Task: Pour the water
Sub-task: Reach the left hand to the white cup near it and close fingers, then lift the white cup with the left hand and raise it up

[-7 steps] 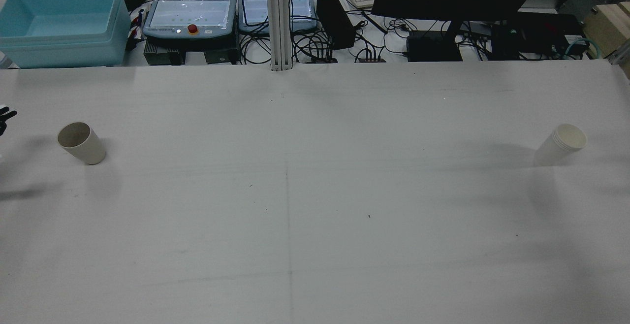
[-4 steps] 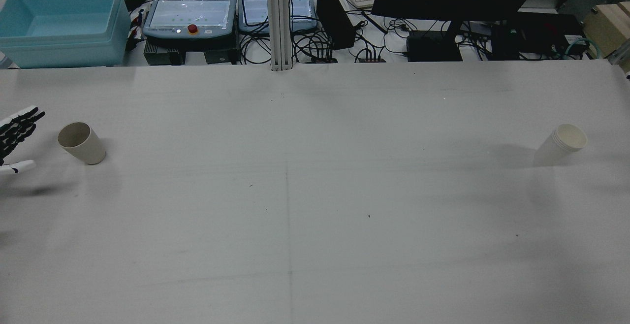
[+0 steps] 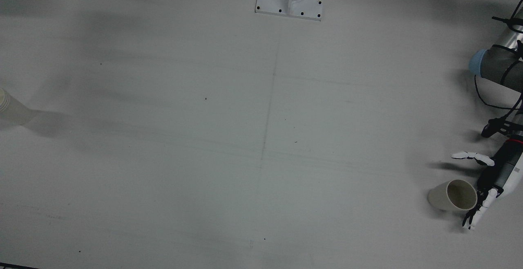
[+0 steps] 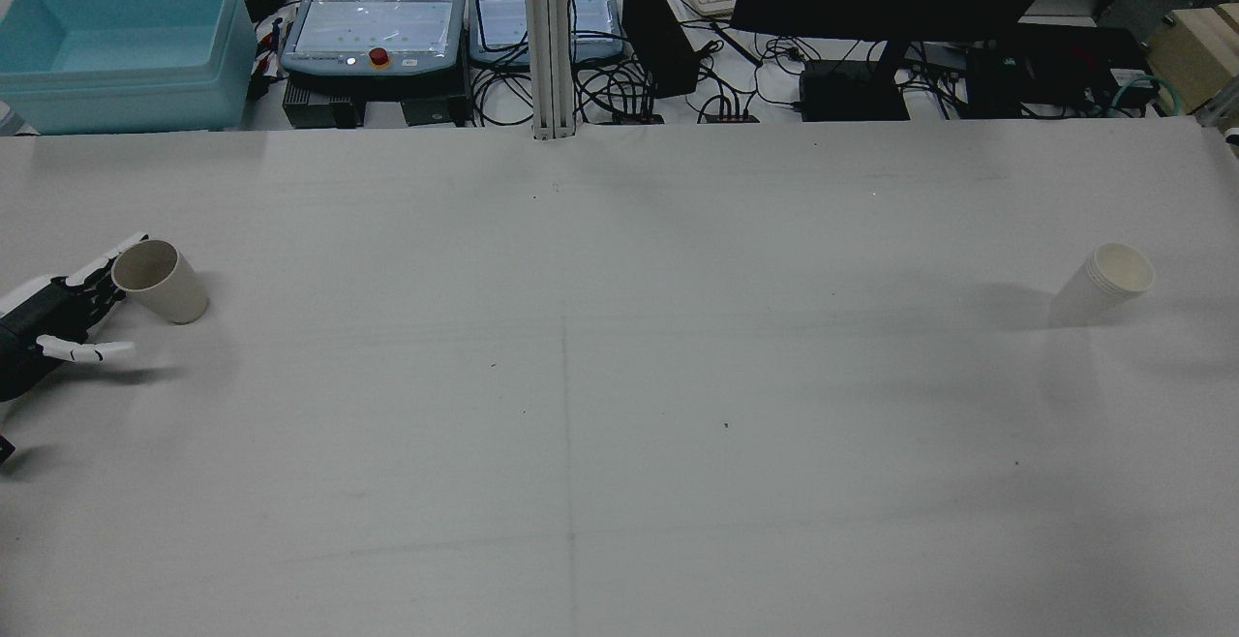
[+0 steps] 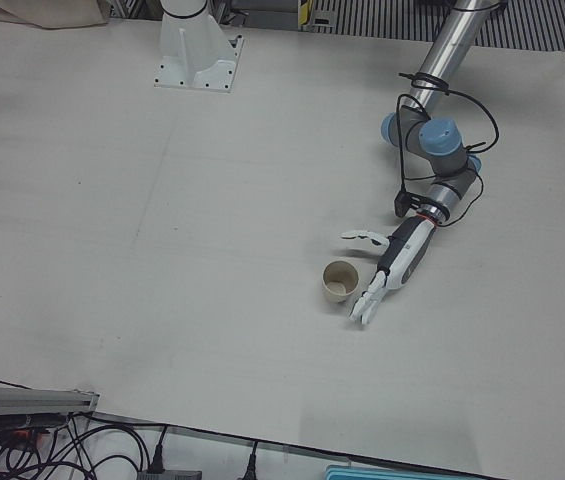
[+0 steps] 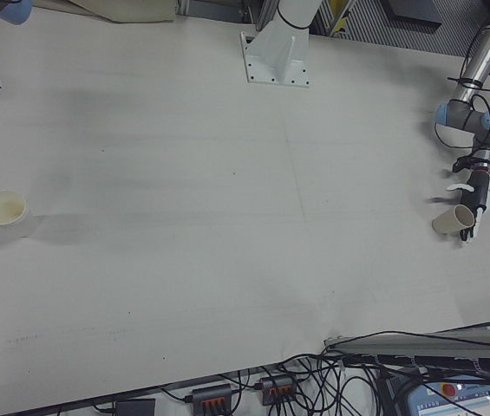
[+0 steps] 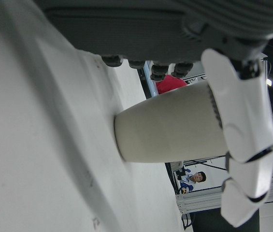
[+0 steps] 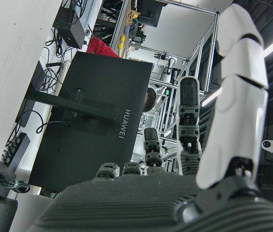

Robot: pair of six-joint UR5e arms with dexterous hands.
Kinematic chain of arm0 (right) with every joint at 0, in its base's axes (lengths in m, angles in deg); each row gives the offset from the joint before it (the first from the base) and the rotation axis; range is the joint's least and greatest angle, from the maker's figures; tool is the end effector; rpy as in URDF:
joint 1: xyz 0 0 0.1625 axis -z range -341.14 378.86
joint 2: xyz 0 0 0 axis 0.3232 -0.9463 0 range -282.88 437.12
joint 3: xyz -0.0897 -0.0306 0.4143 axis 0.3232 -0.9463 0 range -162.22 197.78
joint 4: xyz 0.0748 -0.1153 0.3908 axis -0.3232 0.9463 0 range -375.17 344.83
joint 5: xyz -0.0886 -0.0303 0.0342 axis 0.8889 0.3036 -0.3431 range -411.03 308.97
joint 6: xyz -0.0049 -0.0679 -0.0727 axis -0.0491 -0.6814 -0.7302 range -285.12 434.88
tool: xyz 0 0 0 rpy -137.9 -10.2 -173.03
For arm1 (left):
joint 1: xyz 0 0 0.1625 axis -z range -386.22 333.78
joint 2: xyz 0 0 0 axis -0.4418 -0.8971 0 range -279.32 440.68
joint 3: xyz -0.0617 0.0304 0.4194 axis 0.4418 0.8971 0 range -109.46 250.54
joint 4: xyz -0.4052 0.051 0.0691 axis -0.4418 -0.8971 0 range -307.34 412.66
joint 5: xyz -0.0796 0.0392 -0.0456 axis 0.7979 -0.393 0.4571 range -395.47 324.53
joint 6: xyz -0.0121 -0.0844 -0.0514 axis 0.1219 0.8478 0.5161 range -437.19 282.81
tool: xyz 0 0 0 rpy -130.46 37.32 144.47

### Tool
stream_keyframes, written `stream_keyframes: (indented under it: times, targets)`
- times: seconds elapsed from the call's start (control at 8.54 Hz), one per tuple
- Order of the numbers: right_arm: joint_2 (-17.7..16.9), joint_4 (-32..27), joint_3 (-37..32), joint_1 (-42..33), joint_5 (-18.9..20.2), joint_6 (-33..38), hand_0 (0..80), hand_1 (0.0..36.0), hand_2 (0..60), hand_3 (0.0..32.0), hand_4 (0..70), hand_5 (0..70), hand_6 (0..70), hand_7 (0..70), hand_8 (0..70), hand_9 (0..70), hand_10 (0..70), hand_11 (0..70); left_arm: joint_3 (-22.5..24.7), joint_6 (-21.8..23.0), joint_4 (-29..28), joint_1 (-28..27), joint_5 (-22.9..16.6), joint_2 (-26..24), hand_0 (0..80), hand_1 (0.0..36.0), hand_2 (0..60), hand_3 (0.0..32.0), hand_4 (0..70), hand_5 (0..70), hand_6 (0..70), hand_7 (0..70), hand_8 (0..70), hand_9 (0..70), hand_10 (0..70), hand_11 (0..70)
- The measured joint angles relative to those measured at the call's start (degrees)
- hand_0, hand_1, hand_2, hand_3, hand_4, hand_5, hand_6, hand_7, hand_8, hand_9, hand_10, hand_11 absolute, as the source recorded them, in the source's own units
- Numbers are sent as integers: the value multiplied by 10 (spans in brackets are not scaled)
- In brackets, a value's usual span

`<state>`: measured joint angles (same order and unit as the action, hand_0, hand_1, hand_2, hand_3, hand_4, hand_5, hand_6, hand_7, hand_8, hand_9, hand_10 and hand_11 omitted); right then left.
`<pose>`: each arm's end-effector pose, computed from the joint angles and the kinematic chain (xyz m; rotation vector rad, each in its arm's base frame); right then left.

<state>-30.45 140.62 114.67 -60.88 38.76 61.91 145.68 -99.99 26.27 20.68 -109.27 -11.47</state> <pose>0.0643 -0.3951 0.7140 0.0576 -2.2905 1.7690 0.2343 -0.4861 0.7477 -0.1411 2.1394 -1.5701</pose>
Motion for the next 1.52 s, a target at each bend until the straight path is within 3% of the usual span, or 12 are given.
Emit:
stream_keyframes:
  times: [0.59,0.94,1.29,1.41,1.52]
  targets:
    - [-10,6,12,0,0,-1,549,199,142,0,361,238,109,220,11,30,14,36,-2,4,0,-4,1,-7,539,231,208,0,86,68,71,93,13,4,0,11]
    - [-12,6,15,-1,0,-1,546,194,138,0,354,236,107,216,11,29,14,36,-2,5,23,-3,1,-31,534,229,214,0,92,71,78,98,14,5,0,13]
    - [-13,6,15,-1,0,-1,541,191,133,0,344,231,101,208,10,27,14,35,-5,5,44,-3,1,-53,562,250,210,0,117,85,94,112,22,8,3,28]
    - [-13,6,15,-1,0,-1,540,190,131,0,340,232,99,204,9,26,15,36,-6,5,52,-3,1,-61,621,287,199,0,150,121,113,130,38,15,11,44]
    - [-13,6,15,-1,0,-1,540,190,128,0,335,232,97,199,9,25,16,38,-6,5,61,-3,1,-70,800,359,176,0,315,407,165,177,82,60,34,85]
